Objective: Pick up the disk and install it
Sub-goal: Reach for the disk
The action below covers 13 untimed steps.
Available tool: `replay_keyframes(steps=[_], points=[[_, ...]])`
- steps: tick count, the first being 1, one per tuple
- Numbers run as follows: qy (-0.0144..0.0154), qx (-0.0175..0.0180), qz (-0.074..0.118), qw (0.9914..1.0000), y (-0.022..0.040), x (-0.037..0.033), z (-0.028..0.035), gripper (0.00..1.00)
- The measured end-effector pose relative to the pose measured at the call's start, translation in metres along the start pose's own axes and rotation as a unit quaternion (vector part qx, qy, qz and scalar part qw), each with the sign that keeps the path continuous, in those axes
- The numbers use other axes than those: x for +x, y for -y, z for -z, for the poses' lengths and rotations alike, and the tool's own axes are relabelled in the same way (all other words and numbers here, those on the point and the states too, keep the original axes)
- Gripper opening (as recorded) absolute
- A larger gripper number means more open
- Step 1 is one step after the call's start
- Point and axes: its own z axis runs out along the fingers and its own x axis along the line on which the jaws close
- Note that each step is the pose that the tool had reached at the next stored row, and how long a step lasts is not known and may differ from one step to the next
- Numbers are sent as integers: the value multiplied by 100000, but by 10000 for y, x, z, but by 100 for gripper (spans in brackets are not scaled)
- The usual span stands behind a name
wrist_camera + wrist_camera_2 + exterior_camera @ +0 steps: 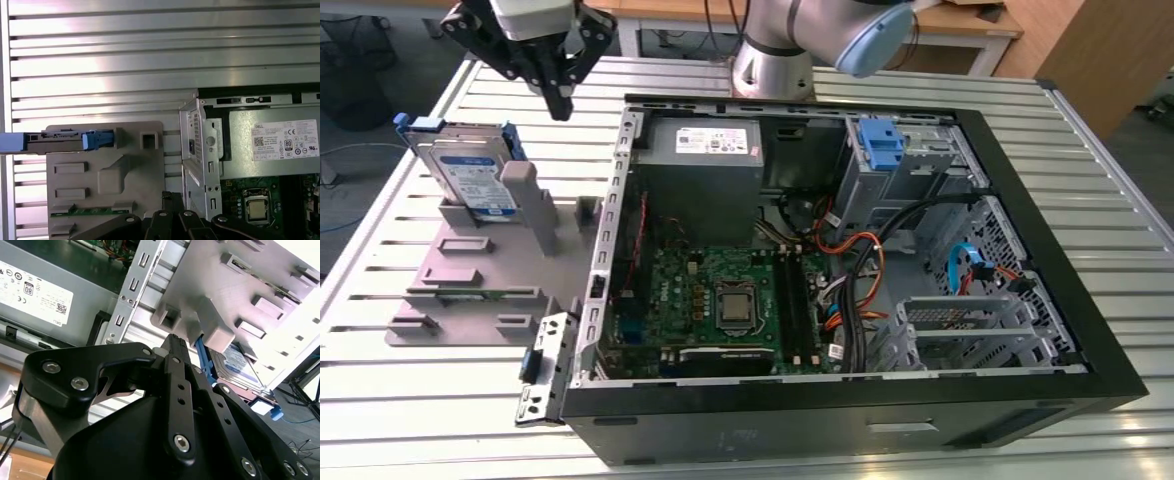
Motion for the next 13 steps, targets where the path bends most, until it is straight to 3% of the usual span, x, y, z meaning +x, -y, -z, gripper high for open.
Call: replay_keyframes(steps=[13], points=[[-2,-1,0,100000,7,90,-3,11]])
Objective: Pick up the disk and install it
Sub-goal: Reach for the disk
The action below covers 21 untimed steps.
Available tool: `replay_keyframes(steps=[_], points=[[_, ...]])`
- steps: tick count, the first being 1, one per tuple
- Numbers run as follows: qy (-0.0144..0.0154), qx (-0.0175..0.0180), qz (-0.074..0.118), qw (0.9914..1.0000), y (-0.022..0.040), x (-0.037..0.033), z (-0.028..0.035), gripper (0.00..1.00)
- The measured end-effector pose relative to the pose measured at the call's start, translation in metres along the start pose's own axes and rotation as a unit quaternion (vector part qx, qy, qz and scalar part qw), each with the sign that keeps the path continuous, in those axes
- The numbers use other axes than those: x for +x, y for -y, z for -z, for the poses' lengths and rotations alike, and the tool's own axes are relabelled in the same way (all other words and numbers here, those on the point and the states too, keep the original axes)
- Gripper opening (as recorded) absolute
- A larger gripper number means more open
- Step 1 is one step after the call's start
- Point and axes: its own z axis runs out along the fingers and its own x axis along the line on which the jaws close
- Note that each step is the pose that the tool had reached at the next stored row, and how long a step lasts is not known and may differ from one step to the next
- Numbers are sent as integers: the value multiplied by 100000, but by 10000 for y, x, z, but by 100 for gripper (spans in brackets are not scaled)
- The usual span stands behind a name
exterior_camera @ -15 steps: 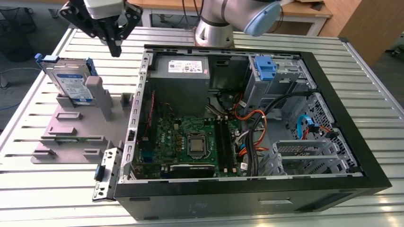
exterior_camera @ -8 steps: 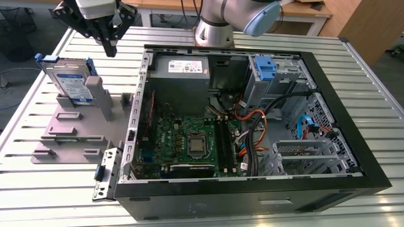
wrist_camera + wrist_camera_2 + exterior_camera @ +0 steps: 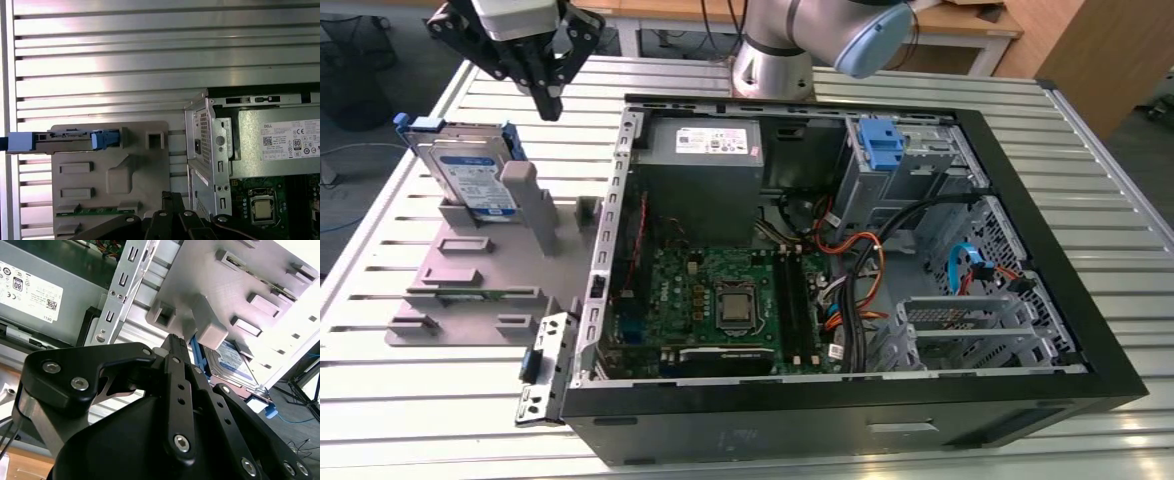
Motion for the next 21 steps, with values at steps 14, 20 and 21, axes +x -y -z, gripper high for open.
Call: replay_keyframes(steps=[14,20,21], points=[[-2,4,-1,100000,3,39,-4,11],[-1,3,-1,100000,5,60,-4,11],[-2,3,1,100000,5,63,-4,11]])
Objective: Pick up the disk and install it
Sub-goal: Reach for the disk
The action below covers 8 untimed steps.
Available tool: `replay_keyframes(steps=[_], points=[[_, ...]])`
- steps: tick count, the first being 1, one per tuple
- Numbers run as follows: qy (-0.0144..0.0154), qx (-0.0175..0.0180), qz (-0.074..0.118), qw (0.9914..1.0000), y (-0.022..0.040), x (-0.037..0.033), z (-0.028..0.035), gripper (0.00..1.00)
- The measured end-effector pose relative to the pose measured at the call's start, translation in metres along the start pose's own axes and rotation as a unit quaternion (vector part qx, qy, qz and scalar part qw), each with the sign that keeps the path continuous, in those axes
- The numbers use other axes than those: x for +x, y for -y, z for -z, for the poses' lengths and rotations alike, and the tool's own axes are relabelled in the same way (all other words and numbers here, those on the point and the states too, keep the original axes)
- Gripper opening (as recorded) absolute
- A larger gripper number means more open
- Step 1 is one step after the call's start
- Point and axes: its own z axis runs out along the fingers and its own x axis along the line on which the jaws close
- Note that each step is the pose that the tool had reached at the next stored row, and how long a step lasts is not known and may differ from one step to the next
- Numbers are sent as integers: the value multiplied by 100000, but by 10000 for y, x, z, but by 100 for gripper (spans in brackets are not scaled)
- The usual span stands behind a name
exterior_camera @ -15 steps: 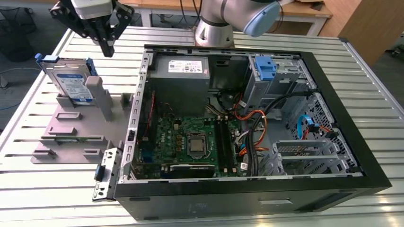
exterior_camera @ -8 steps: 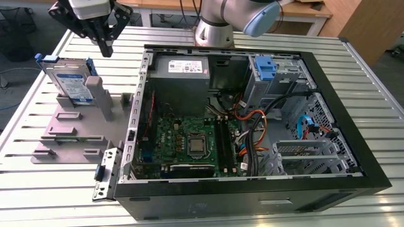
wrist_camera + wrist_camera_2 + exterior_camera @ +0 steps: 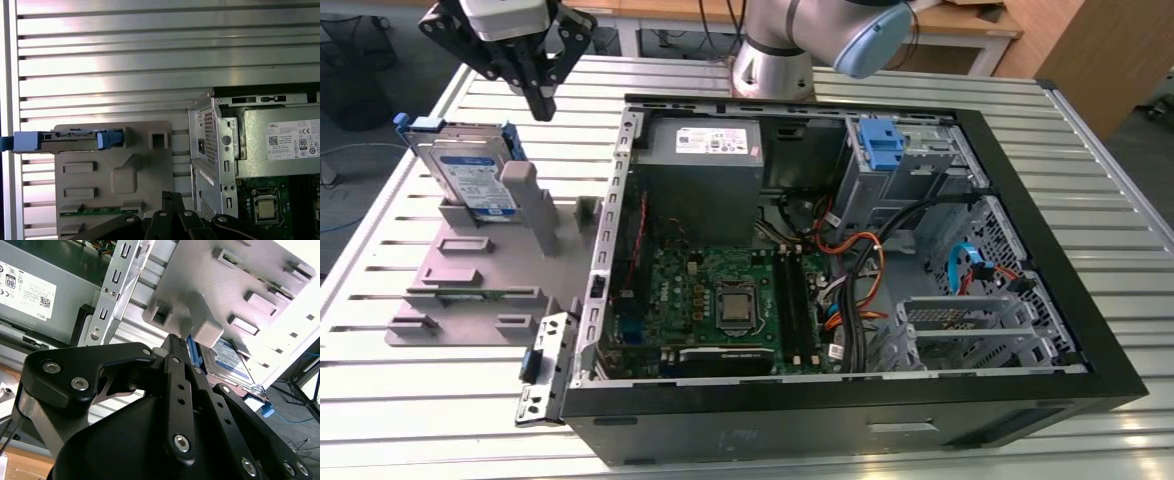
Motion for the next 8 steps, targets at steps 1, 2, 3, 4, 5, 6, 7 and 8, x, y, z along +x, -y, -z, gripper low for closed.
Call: replay_keyframes(steps=[1,2,3,4,5,6,7,8], points=[[1,-1,-1,100000,0,0,0,11],[2,-1,-2,100000,0,1,0,11],[2,-1,-1,100000,0,1,0,11],[2,-1,-1,100000,0,2,0,11],[2,-2,-3,100000,0,2,0,11],[0,1,-3,100000,0,2,0,11],[0,1,-3,100000,0,3,0,11],[0,2,-2,100000,0,3,0,11]])
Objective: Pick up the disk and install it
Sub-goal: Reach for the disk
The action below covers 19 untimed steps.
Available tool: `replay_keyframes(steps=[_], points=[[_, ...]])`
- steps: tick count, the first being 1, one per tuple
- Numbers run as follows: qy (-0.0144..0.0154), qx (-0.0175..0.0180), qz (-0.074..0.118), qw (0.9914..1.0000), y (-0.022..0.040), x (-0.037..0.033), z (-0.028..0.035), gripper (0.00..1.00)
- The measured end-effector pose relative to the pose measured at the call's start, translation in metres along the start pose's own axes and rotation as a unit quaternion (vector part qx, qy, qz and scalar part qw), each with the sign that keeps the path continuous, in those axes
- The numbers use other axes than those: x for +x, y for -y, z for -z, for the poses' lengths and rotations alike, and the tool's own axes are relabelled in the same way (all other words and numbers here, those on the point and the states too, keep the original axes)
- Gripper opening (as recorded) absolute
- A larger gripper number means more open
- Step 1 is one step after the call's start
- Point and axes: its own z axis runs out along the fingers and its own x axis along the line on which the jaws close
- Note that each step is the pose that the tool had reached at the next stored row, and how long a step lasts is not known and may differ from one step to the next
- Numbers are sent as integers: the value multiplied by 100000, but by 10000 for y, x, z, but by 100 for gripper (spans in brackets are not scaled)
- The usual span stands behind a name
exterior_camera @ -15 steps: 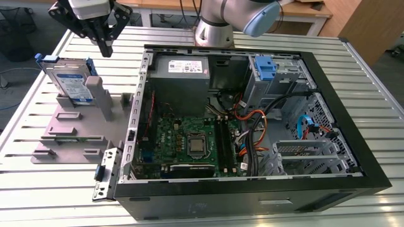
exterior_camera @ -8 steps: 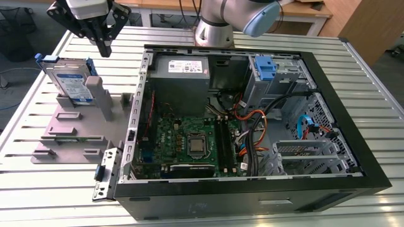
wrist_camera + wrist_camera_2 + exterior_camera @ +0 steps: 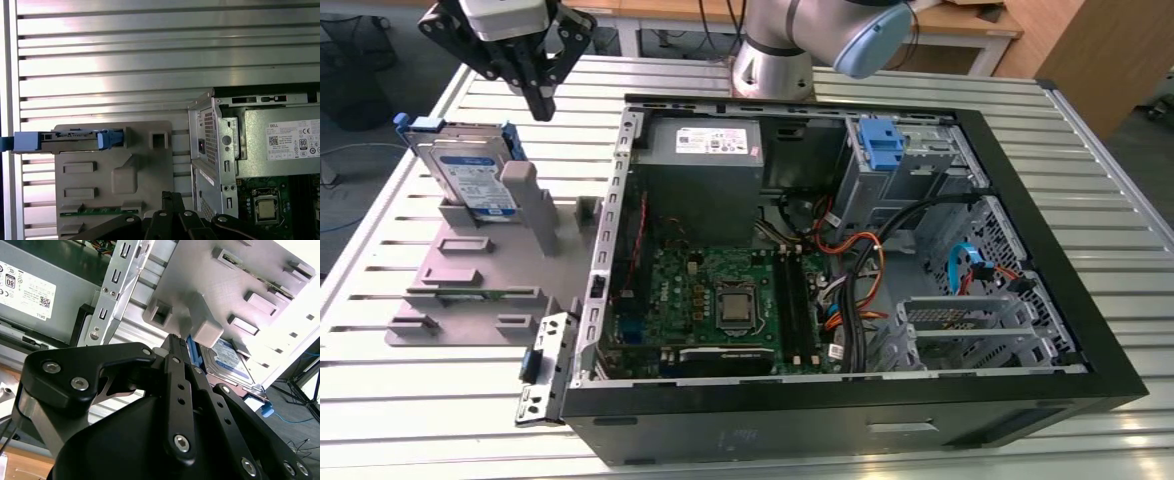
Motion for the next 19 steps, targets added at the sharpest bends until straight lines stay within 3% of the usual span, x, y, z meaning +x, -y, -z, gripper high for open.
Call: replay_keyframes(steps=[6,19], points=[[5,-5,3,100000,5,64,0,11],[4,-12,-2,100000,28,362,-7,11]])
